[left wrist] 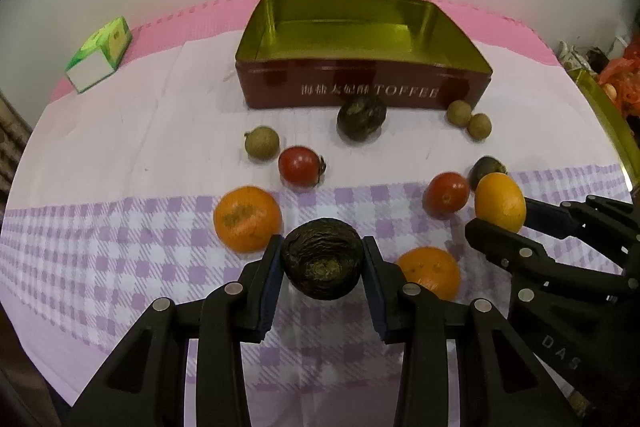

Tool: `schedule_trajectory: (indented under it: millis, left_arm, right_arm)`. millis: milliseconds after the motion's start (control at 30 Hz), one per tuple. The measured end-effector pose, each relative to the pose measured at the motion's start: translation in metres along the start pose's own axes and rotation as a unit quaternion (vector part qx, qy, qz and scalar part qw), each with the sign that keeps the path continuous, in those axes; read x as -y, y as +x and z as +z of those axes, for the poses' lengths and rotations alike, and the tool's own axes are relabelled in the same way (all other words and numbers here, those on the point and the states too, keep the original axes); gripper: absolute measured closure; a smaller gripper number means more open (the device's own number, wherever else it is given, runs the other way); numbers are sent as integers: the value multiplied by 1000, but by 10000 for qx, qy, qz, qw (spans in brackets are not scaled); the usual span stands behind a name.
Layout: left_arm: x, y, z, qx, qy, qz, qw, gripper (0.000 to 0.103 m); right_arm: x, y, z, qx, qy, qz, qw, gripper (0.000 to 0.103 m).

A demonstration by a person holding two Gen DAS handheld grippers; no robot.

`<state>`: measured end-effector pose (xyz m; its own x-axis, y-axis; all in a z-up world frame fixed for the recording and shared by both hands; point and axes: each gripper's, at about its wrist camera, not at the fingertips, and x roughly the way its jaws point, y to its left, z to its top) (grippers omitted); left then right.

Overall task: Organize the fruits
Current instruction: 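Carry the yellow orange and dark brown fruit over the red tin with both tools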

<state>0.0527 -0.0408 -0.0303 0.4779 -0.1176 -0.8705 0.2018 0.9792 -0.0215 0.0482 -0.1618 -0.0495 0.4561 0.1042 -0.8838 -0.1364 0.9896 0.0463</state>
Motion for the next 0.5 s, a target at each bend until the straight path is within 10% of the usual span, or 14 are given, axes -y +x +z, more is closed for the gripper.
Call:
schedule_trajectory:
  millis: [500]
  left_arm:
    - [-17,-18,39,351,-68,114,9993,64]
  right_arm:
    - [24,-25,37,325,125,-185,9992,70]
